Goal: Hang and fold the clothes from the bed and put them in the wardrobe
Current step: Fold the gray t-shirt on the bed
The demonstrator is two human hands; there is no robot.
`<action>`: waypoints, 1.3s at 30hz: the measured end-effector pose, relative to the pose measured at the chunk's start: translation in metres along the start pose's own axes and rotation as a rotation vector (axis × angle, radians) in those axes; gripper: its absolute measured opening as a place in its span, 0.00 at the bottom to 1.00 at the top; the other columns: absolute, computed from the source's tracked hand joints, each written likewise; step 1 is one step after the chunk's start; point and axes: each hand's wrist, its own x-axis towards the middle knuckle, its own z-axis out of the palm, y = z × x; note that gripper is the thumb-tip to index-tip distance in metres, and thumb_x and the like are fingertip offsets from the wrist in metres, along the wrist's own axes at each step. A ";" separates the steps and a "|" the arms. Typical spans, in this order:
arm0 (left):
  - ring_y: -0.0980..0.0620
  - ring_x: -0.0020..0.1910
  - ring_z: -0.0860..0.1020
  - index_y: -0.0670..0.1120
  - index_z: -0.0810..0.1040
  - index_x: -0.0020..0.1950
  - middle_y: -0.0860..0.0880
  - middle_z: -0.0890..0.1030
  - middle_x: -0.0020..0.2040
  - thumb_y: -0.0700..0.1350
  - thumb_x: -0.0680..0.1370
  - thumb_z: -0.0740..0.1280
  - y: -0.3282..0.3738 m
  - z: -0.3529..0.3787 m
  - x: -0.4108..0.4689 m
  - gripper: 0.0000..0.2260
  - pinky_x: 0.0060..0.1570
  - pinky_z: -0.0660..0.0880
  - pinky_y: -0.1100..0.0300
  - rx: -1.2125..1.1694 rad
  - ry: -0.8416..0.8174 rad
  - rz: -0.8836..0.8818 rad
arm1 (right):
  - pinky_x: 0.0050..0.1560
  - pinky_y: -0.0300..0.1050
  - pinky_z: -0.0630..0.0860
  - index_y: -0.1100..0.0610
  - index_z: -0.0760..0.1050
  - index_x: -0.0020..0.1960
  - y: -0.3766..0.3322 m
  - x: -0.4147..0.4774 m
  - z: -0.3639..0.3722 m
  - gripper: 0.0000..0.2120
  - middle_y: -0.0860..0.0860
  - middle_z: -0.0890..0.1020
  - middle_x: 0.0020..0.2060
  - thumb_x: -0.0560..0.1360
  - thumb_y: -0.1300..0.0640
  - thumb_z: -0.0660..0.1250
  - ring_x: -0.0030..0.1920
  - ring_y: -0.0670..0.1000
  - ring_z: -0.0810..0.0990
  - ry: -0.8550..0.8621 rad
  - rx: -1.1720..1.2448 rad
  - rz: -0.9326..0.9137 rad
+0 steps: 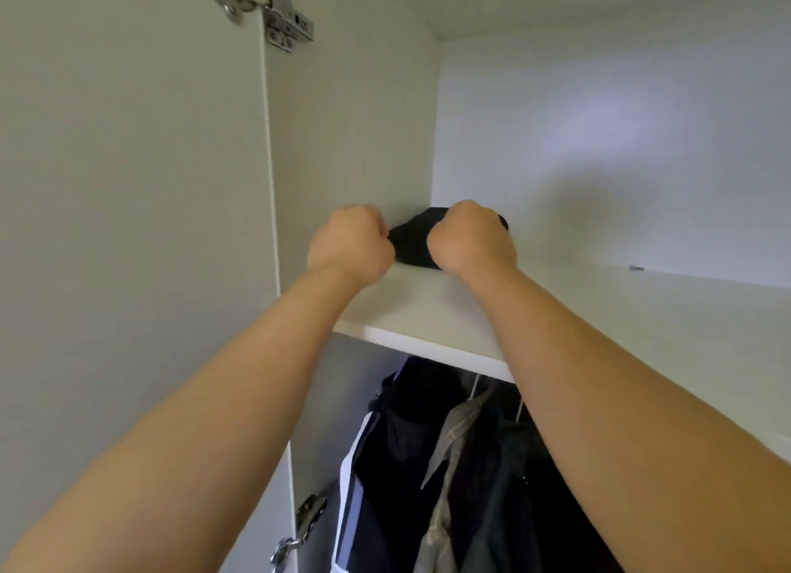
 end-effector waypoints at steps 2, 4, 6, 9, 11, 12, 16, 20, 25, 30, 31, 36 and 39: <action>0.45 0.50 0.81 0.47 0.83 0.54 0.47 0.84 0.51 0.39 0.75 0.62 0.001 -0.032 -0.052 0.13 0.51 0.79 0.53 -0.078 0.138 0.020 | 0.35 0.44 0.69 0.56 0.74 0.41 -0.016 -0.039 -0.011 0.11 0.53 0.78 0.38 0.79 0.54 0.59 0.39 0.58 0.76 0.006 0.120 -0.099; 0.55 0.41 0.80 0.49 0.82 0.50 0.53 0.83 0.42 0.40 0.75 0.64 -0.002 -0.063 -0.120 0.10 0.44 0.77 0.63 -0.152 0.256 0.028 | 0.29 0.45 0.64 0.55 0.70 0.35 -0.031 -0.097 -0.016 0.14 0.51 0.76 0.32 0.79 0.53 0.58 0.34 0.53 0.74 0.053 0.295 -0.247; 0.57 0.38 0.79 0.51 0.82 0.47 0.57 0.81 0.37 0.41 0.75 0.65 -0.011 -0.091 -0.198 0.07 0.37 0.72 0.69 -0.150 0.326 0.011 | 0.27 0.44 0.64 0.57 0.70 0.33 -0.045 -0.164 -0.012 0.14 0.52 0.74 0.28 0.76 0.52 0.59 0.31 0.51 0.71 0.002 0.558 -0.356; 0.57 0.36 0.78 0.54 0.80 0.48 0.58 0.79 0.37 0.46 0.77 0.66 -0.025 -0.116 -0.319 0.04 0.36 0.73 0.64 0.001 0.328 -0.124 | 0.35 0.54 0.72 0.62 0.73 0.36 -0.054 -0.262 0.015 0.13 0.59 0.77 0.32 0.72 0.53 0.61 0.35 0.58 0.73 -0.413 0.923 -0.327; 0.57 0.36 0.78 0.54 0.79 0.48 0.57 0.79 0.36 0.47 0.78 0.65 -0.035 -0.126 -0.396 0.03 0.36 0.73 0.62 0.091 0.311 -0.299 | 0.35 0.54 0.72 0.60 0.72 0.36 -0.060 -0.328 0.042 0.11 0.58 0.76 0.30 0.70 0.52 0.61 0.31 0.55 0.71 -0.694 1.032 -0.265; 0.57 0.36 0.78 0.54 0.79 0.48 0.57 0.79 0.36 0.48 0.79 0.65 -0.040 -0.131 -0.438 0.03 0.35 0.73 0.61 0.117 0.309 -0.425 | 0.36 0.53 0.71 0.60 0.72 0.36 -0.064 -0.364 0.054 0.11 0.57 0.75 0.28 0.69 0.52 0.60 0.30 0.51 0.70 -0.821 1.041 -0.242; 0.55 0.32 0.77 0.54 0.77 0.43 0.55 0.80 0.33 0.49 0.80 0.65 -0.053 -0.151 -0.588 0.06 0.33 0.73 0.57 0.136 0.323 -0.990 | 0.34 0.48 0.65 0.59 0.69 0.30 -0.076 -0.506 0.081 0.15 0.51 0.71 0.24 0.67 0.48 0.59 0.27 0.49 0.67 -1.236 0.907 -0.293; 0.57 0.33 0.79 0.53 0.79 0.43 0.55 0.82 0.35 0.51 0.80 0.65 -0.038 -0.174 -0.735 0.07 0.38 0.77 0.57 0.197 0.374 -1.407 | 0.35 0.48 0.64 0.54 0.68 0.29 -0.075 -0.642 0.073 0.14 0.47 0.69 0.23 0.72 0.50 0.60 0.30 0.52 0.67 -1.661 0.677 -0.455; 0.54 0.36 0.79 0.52 0.79 0.42 0.54 0.82 0.37 0.48 0.80 0.64 -0.024 -0.186 -0.867 0.08 0.42 0.78 0.53 0.185 0.512 -1.723 | 0.36 0.48 0.62 0.51 0.65 0.32 -0.071 -0.762 0.054 0.12 0.49 0.68 0.28 0.74 0.50 0.58 0.31 0.51 0.66 -1.907 0.433 -0.690; 0.47 0.41 0.78 0.49 0.76 0.42 0.50 0.81 0.40 0.46 0.80 0.61 -0.033 -0.186 -0.978 0.09 0.41 0.76 0.52 0.147 0.387 -1.927 | 0.37 0.47 0.63 0.54 0.68 0.34 -0.089 -0.877 0.041 0.12 0.52 0.70 0.30 0.75 0.53 0.57 0.33 0.51 0.68 -2.014 0.208 -0.815; 0.46 0.40 0.76 0.50 0.74 0.40 0.50 0.79 0.39 0.46 0.80 0.60 -0.035 -0.186 -1.000 0.10 0.38 0.73 0.53 0.142 0.360 -1.957 | 0.37 0.48 0.64 0.54 0.68 0.34 -0.092 -0.901 0.038 0.12 0.52 0.70 0.29 0.75 0.54 0.58 0.33 0.52 0.69 -2.036 0.170 -0.825; 0.44 0.39 0.73 0.46 0.71 0.39 0.47 0.76 0.39 0.44 0.79 0.59 -0.061 -0.191 -1.120 0.10 0.38 0.71 0.52 0.036 0.256 -2.165 | 0.41 0.51 0.69 0.56 0.71 0.35 -0.100 -1.011 0.042 0.12 0.54 0.73 0.31 0.77 0.57 0.60 0.36 0.56 0.72 -2.110 -0.034 -0.823; 0.40 0.48 0.77 0.44 0.77 0.53 0.43 0.77 0.54 0.43 0.79 0.60 -0.082 -0.197 -1.191 0.08 0.49 0.76 0.50 0.024 0.160 -2.268 | 0.49 0.58 0.78 0.56 0.74 0.36 -0.101 -1.062 0.051 0.12 0.56 0.79 0.34 0.78 0.56 0.60 0.40 0.58 0.77 -2.122 -0.164 -0.850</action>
